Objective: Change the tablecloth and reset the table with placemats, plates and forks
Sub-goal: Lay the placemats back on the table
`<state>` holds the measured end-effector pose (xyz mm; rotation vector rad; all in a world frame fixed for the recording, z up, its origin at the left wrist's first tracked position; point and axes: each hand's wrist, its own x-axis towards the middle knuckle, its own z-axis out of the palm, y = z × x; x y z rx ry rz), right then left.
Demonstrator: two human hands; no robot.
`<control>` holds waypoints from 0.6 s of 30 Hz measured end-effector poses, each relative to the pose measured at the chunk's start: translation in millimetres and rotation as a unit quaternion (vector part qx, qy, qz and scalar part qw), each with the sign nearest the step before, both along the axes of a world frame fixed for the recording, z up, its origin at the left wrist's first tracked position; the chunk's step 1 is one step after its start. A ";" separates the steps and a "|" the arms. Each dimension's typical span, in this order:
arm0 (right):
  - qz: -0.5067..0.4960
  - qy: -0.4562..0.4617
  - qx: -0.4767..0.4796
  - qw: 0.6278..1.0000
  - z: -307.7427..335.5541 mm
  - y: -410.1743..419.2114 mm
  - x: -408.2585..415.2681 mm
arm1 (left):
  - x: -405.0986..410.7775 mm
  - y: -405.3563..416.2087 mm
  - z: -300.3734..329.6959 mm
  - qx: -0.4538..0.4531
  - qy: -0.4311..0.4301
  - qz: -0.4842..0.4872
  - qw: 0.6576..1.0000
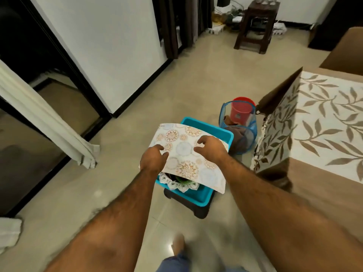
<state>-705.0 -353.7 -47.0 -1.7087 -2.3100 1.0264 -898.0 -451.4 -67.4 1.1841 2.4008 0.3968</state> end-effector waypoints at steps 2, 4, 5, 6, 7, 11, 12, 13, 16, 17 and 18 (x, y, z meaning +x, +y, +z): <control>-0.001 -0.009 -0.018 1.000 -12.3 2.2 -16.6 | -17.4 0.7 -12.0 -0.014 -0.039 0.050 0.998; 0.006 -0.017 -0.028 0.999 -26.2 3.1 -24.5 | -23.8 -2.5 -33.0 -0.045 -0.097 0.110 0.988; 0.012 -0.023 -0.030 0.999 -35.2 5.1 -28.5 | -25.4 -2.9 -48.8 -0.058 -0.130 0.142 0.980; 0.020 -0.028 -0.034 0.999 -44.3 6.0 -31.2 | -24.7 -4.2 -68.0 -0.069 -0.168 0.180 0.967; 0.028 -0.032 -0.040 0.998 -55.8 6.7 -34.4 | -22.7 -5.9 -86.6 -0.076 -0.205 0.220 0.951; 0.045 -0.044 -0.063 0.996 -103.1 6.6 -44.1 | -3.8 -8.1 -158.9 -0.052 -0.354 0.354 0.864; 0.047 -0.045 -0.067 0.996 -114.9 6.3 -47.0 | 2.3 -6.8 -167.2 -0.031 -0.388 0.395 0.832; 0.050 -0.047 -0.068 0.995 -124.7 5.2 -49.1 | 7.7 -5.5 -172.6 -0.010 -0.416 0.425 0.804; 0.070 -0.058 -0.074 0.993 -145.5 -1.0 -52.2 | 16.6 -0.1 -183.6 0.051 -0.465 0.474 0.746; 0.077 -0.064 -0.076 0.992 -150.3 -3.4 -52.5 | 18.2 2.1 -184.9 0.074 -0.483 0.482 0.727; 0.083 -0.070 -0.078 0.991 -154.0 -5.3 -52.3 | 18.9 4.5 -183.1 0.094 -0.498 0.487 0.712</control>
